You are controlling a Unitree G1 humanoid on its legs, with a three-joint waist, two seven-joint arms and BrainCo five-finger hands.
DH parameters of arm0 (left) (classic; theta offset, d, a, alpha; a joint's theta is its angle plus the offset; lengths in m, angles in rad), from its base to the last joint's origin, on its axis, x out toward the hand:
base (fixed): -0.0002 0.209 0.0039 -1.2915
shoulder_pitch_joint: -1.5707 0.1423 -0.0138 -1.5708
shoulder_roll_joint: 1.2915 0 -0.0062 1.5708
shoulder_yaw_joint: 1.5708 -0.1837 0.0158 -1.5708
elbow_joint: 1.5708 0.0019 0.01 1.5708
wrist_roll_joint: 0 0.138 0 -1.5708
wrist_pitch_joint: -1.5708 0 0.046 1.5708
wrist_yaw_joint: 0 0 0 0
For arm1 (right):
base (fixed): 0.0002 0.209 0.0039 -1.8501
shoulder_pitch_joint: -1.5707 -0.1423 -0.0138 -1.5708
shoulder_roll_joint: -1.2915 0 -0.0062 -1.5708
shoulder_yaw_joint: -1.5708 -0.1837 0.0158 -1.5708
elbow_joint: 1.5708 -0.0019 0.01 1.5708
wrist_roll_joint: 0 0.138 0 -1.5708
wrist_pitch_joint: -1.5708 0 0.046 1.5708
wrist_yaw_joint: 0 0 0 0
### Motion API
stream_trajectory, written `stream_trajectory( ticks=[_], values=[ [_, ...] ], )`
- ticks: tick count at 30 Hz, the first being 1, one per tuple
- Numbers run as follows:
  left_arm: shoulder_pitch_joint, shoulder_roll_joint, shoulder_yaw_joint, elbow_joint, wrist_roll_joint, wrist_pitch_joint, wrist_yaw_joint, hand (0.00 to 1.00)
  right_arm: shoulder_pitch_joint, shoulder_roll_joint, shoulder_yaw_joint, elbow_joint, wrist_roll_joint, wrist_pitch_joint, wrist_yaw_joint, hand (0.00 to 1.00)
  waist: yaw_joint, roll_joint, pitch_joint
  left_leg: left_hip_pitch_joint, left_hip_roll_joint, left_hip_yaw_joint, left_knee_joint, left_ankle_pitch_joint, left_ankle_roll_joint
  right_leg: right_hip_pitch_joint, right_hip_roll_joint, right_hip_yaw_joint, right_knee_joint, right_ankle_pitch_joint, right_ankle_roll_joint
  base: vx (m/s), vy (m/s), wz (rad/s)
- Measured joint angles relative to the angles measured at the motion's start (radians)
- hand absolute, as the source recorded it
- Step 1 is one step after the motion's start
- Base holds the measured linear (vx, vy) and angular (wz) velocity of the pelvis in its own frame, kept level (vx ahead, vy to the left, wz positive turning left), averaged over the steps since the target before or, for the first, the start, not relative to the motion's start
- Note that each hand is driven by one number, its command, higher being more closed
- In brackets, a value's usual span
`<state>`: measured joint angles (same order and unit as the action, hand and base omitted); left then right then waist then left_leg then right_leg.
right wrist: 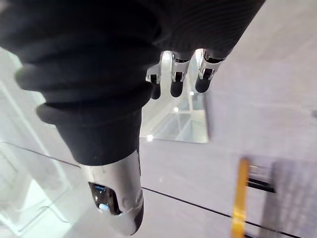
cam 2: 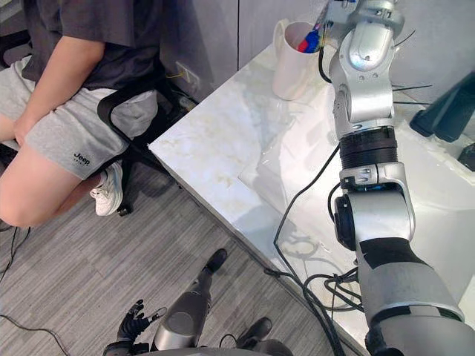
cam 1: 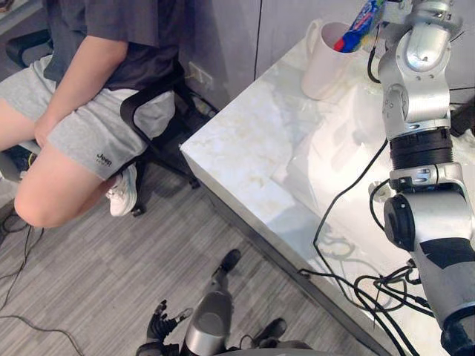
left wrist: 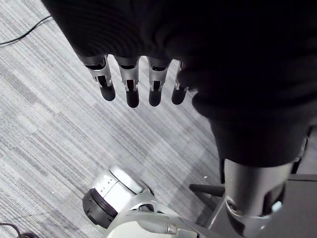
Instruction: Organize washtable
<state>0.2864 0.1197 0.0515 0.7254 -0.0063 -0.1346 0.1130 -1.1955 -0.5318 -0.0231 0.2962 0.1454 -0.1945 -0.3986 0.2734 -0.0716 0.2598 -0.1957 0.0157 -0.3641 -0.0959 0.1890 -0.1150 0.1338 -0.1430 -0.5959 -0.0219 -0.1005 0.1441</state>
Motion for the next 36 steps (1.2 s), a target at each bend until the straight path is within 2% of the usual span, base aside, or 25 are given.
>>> stream_trajectory(
  ticks=[5,8,10,11,12,13,14,16,18,19,20,23,25,27,28,29,31,35,36],
  values=[
    [0.002,0.001,0.031,0.036,0.015,0.002,-0.004,0.0,0.173,-0.106,-0.15,-0.157,0.0,-0.046,-0.016,0.0,-0.063,-0.019,-0.078,0.031,0.011,0.046,0.0,-0.006,0.008,0.005,-0.003,0.041,0.004,0.003,-0.002,-0.04,0.02,-0.28],
    [0.008,-0.001,0.041,0.061,0.019,0.008,-0.005,0.0,0.311,-0.155,-0.304,-0.223,0.002,-0.076,-0.017,0.0,-0.101,-0.017,-0.122,0.061,0.026,0.099,-0.001,-0.016,0.011,0.001,-0.004,0.099,0.0,0.016,-0.008,-0.08,0.015,-0.58],
    [0.011,-0.007,0.061,0.07,0.018,0.015,-0.006,0.0,0.488,-0.159,-0.488,-0.298,0.011,-0.112,-0.026,0.0,-0.131,-0.019,-0.146,0.084,0.034,0.139,-0.005,-0.025,0.013,-0.002,-0.008,0.14,0.0,0.014,-0.005,-0.08,0.015,-0.54],
    [0.012,-0.012,0.071,0.07,0.018,0.016,-0.006,0.0,0.538,-0.158,-0.534,-0.313,0.011,-0.115,-0.034,0.0,-0.139,-0.018,-0.151,0.088,0.033,0.148,-0.007,-0.028,0.014,-0.002,-0.009,0.147,0.0,0.013,-0.004,-0.06,0.013,-0.4],
    [0.015,-0.016,0.082,0.071,0.018,0.016,-0.005,0.0,0.608,-0.15,-0.603,-0.327,0.011,-0.12,-0.041,0.0,-0.154,-0.017,-0.161,0.092,0.033,0.155,-0.008,-0.033,0.013,-0.006,-0.01,0.158,0.0,0.013,-0.004,-0.04,0.014,-0.39],
    [0.018,-0.019,0.109,0.071,0.018,0.017,-0.005,0.0,0.742,-0.127,-0.729,-0.338,0.011,-0.126,-0.055,0.0,-0.181,-0.016,-0.183,0.091,0.035,0.172,-0.008,-0.036,0.014,-0.017,-0.01,0.168,0.002,0.015,-0.002,-0.01,0.009,-0.34],
    [0.019,-0.022,0.115,0.071,0.018,0.018,-0.005,0.0,0.794,-0.111,-0.778,-0.343,0.011,-0.126,-0.06,0.0,-0.187,-0.016,-0.188,0.092,0.035,0.176,-0.008,-0.036,0.014,-0.018,-0.009,0.172,0.001,0.016,0.0,0.01,-0.003,-0.29],
    [0.019,-0.037,0.148,0.072,0.019,0.02,-0.003,0.0,0.974,-0.022,-0.913,-0.347,0.01,-0.124,-0.078,0.0,-0.226,-0.015,-0.202,0.1,0.035,0.187,-0.008,-0.041,0.013,-0.019,-0.01,0.188,0.001,0.019,-0.001,0.04,-0.012,-0.21],
    [0.021,-0.059,0.189,0.071,0.018,0.022,-0.003,0.0,1.135,0.092,-0.972,-0.352,0.008,-0.111,-0.084,0.0,-0.256,-0.012,-0.22,0.104,0.038,0.213,-0.006,-0.047,0.012,-0.025,-0.012,0.202,0.001,0.022,-0.006,0.05,-0.004,-0.3],
    [0.018,-0.084,0.231,0.068,0.018,0.023,0.0,0.0,1.241,0.188,-0.984,-0.359,-0.009,-0.091,-0.088,0.0,-0.265,-0.012,-0.232,0.107,0.042,0.233,-0.001,-0.051,0.014,-0.031,-0.012,0.216,0.002,0.025,-0.009,0.09,-0.012,-0.37],
    [0.013,-0.1,0.26,0.066,0.018,0.024,0.001,0.0,1.326,0.283,-0.985,-0.36,-0.022,-0.047,-0.091,0.0,-0.275,-0.011,-0.24,0.112,0.044,0.246,-0.001,-0.052,0.015,-0.032,-0.013,0.225,0.005,0.029,-0.01,0.08,-0.016,-0.32],
    [0.0,-0.138,0.274,0.049,0.018,0.037,0.003,0.0,1.442,0.467,-0.952,-0.31,-0.036,0.046,-0.109,0.0,-0.289,0.01,-0.251,0.138,0.053,0.288,-0.001,-0.063,0.019,-0.031,-0.017,0.241,0.022,0.028,-0.01,0.01,-0.009,-0.28],
    [-0.003,-0.155,0.262,0.032,0.018,0.039,0.003,0.0,1.475,0.533,-0.907,-0.197,-0.036,0.085,-0.111,0.0,-0.286,0.012,-0.253,0.155,0.057,0.299,-0.001,-0.074,0.017,-0.024,-0.02,0.242,0.031,0.017,-0.004,-0.05,0.002,-0.21],
    [-0.009,-0.161,0.254,0.029,0.018,0.04,0.004,0.0,1.482,0.57,-0.876,-0.071,-0.011,0.099,-0.1,0.0,-0.283,0.009,-0.252,0.169,0.058,0.308,-0.002,-0.084,0.02,-0.024,-0.027,0.238,0.056,-0.004,-0.004,-0.07,0.002,-0.07],
    [-0.015,-0.159,0.244,0.031,0.018,0.043,0.008,0.0,1.486,0.598,-0.828,0.067,0.034,0.106,-0.084,0.0,-0.279,0.016,-0.248,0.18,0.058,0.32,-0.006,-0.087,0.019,-0.023,-0.036,0.227,0.078,-0.015,-0.01,-0.06,0.004,0.0],
    [-0.023,-0.157,0.232,0.031,0.017,0.044,0.015,0.0,1.486,0.604,-0.805,0.127,0.053,0.107,-0.069,0.0,-0.279,0.015,-0.248,0.182,0.059,0.329,-0.007,-0.087,0.02,-0.019,-0.038,0.22,0.08,-0.015,-0.01,-0.06,0.011,0.07],
    [-0.043,-0.157,0.203,0.041,0.016,0.045,0.021,0.0,1.482,0.61,-0.711,0.334,0.092,0.125,0.007,0.0,-0.261,0.017,-0.244,0.185,0.059,0.365,-0.007,-0.087,0.02,-0.016,-0.05,0.208,0.089,-0.018,-0.01,-0.04,0.019,0.1],
    [-0.058,-0.151,0.181,0.056,0.017,0.05,0.021,0.0,1.461,0.619,-0.604,0.504,0.119,0.139,0.147,0.0,-0.255,0.013,-0.237,0.186,0.043,0.376,-0.008,-0.088,0.022,-0.007,-0.071,0.186,0.088,-0.016,-0.013,0.03,0.022,0.06],
    [-0.064,-0.147,0.179,0.062,0.017,0.05,0.021,0.0,1.458,0.623,-0.597,0.513,0.118,0.139,0.16,0.0,-0.255,0.01,-0.229,0.191,0.041,0.375,-0.008,-0.088,0.023,0.001,-0.072,0.184,0.087,-0.016,-0.013,0.07,0.004,0.07]
  ],
)
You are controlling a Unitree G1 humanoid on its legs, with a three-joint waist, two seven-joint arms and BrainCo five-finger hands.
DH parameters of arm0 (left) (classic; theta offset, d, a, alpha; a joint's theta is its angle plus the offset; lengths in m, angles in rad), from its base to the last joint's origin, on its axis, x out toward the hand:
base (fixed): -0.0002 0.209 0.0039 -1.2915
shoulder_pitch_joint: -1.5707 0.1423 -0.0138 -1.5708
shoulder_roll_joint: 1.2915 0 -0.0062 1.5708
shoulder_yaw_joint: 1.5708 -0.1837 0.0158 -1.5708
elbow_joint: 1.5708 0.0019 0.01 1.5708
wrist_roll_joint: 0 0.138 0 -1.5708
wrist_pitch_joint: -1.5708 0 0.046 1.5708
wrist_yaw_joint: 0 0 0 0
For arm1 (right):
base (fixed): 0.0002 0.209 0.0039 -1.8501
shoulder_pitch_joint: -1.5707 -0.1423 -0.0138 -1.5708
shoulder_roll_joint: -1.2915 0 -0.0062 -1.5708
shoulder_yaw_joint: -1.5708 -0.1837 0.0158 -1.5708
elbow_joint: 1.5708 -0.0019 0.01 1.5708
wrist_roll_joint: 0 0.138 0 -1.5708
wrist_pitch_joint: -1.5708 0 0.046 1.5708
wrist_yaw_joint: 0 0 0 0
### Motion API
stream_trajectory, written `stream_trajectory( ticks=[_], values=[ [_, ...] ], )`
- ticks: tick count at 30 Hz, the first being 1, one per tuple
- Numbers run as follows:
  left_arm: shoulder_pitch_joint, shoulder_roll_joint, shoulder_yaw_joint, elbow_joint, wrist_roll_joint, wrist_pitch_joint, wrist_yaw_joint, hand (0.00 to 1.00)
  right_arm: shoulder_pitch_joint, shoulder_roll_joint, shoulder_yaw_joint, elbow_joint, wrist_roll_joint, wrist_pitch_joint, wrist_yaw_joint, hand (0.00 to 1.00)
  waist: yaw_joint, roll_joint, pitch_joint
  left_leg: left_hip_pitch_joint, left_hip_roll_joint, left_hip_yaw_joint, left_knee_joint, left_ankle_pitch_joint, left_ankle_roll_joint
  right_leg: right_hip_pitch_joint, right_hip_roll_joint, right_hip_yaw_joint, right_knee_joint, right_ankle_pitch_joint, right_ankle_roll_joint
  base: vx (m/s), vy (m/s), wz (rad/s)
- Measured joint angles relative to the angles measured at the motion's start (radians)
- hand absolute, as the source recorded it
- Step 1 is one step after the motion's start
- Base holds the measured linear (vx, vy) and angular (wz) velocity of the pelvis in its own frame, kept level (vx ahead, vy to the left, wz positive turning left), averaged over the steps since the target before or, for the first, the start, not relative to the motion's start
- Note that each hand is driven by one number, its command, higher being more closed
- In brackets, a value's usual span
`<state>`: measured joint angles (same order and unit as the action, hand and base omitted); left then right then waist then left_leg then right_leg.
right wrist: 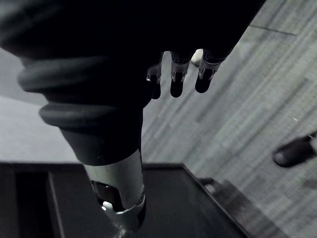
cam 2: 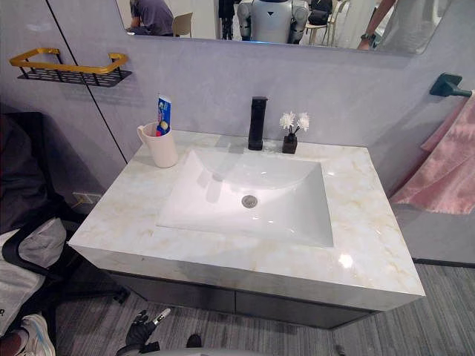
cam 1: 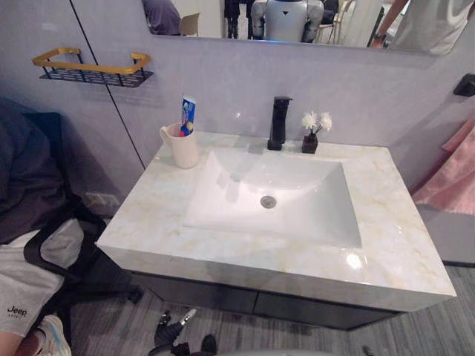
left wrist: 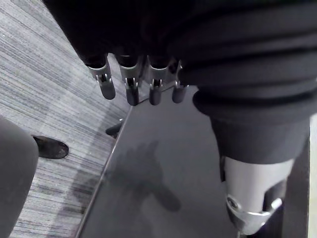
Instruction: Organize washtable
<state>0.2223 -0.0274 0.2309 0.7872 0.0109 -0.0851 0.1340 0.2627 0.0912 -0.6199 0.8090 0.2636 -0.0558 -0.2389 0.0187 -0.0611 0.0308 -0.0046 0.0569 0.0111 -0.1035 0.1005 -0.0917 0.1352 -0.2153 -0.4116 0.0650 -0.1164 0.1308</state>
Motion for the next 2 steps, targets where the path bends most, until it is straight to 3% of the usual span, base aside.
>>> stream_trajectory(
  ticks=[2],
  values=[
    [-0.01,0.009,-0.008,0.006,0.001,0.0,-0.001,0.0,-0.005,0.0,0.022,0.013,-0.012,0.002,0.03,0.0,0.001,-0.009,0.018,0.013,-0.006,-0.001,0.0,-0.002,0.003,0.016,-0.006,-0.004,-0.001,-0.003,0.004,0.06,-0.008,0.04]
  ],
)
